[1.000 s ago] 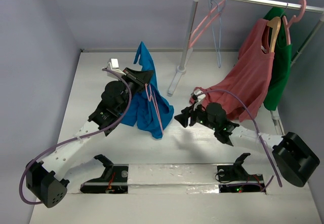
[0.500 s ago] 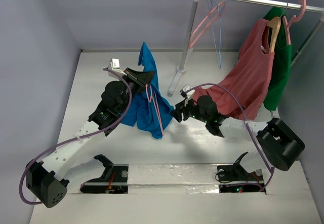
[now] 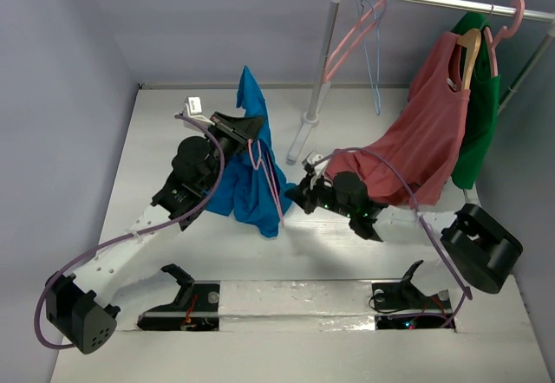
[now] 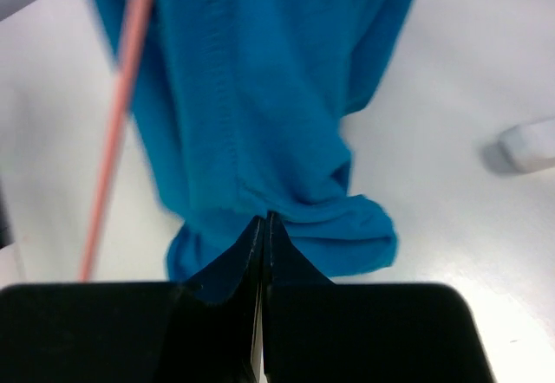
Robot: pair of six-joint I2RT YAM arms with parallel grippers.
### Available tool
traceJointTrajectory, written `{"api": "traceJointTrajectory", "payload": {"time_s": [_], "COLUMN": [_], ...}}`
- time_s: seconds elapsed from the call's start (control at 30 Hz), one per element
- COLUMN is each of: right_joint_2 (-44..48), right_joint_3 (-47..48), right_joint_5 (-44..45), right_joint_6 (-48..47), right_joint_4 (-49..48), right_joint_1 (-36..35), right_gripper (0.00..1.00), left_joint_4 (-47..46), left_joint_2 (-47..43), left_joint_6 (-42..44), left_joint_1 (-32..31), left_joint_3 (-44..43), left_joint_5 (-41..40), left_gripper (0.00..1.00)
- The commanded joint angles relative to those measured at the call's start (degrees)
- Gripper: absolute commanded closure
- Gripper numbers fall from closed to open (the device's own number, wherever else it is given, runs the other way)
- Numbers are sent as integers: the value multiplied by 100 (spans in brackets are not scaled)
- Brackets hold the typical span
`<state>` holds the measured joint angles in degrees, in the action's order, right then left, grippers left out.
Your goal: Place the t-shirt on the hanger
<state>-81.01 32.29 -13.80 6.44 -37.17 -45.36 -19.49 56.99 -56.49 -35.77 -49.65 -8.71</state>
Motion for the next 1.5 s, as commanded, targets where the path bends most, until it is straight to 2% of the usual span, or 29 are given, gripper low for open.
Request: {"api": "traceJointTrajectory", "payload": {"time_s": [0.0, 0.13, 0.27, 0.33, 0.43, 0.53, 0.73, 0.97, 1.13, 1.23, 1.27, 1.3, 1.4, 1.43, 1.47], "right_joint_2": [349, 604, 806, 955, 1166, 1254, 1272, 1738, 2221, 2205, 2143, 2073, 1932, 1914, 1862], "right_joint_3": [-363, -794, -970, -1014, -962, -1154, -1559, -1911, -1701, -1342, -1253, -1156, -831, -760, -629], "right_joint_5": [657, 1089, 1327, 1749, 1802, 1636, 2004, 2215, 3198, 3699, 3814, 3954, 3676, 3335, 3149], "right_joint_6": [374, 666, 850, 754, 675, 1033, 1535, 2019, 1651, 951, 730, 336, -176, -430, -546], "right_joint_4": [-352, -607, -546, -415, -108, -62, 33, 385, 789, 729, 633, 519, 255, 97, 26], "right_joint_1": [-402, -544, -719, -842, -842, -842, -1352, -1773, -1897, -1897, -1897, -1767, -1337, -1239, -1142], "right_gripper": [100, 100, 100, 100, 100, 100, 100, 100, 100, 89, 80, 77, 63, 58, 47], "left_joint_4": [-1057, -1382, -1707, -1690, -1725, -1822, -2138, -2490, -2560, -2368, -2228, -2174, -1884, -1831, -1735], "left_joint_2": [-13, 93, 66, 119, 23, -118, 110, 119, 76, -91, -153, -249, -408, -504, -548], "left_joint_6": [-300, -503, -635, -618, -644, -574, -547, -486, -556, -521, -504, -443, -398, -381, -380], "left_joint_1": [61, 61, 61, 61, 61, 61, 61, 61, 61, 61, 61, 61, 61, 61, 61], "left_joint_3": [-387, -432, -335, -431, -353, -317, -581, -520, -371, -318, -326, -318, -318, -300, -291], "left_joint_5": [62, 115, 10, 106, 37, -252, -140, -298, -70, -8, -8, 1, 89, 124, 124], "left_gripper": [100, 100, 100, 100, 100, 100, 100, 100, 100, 100, 100, 100, 100, 100, 100]}}
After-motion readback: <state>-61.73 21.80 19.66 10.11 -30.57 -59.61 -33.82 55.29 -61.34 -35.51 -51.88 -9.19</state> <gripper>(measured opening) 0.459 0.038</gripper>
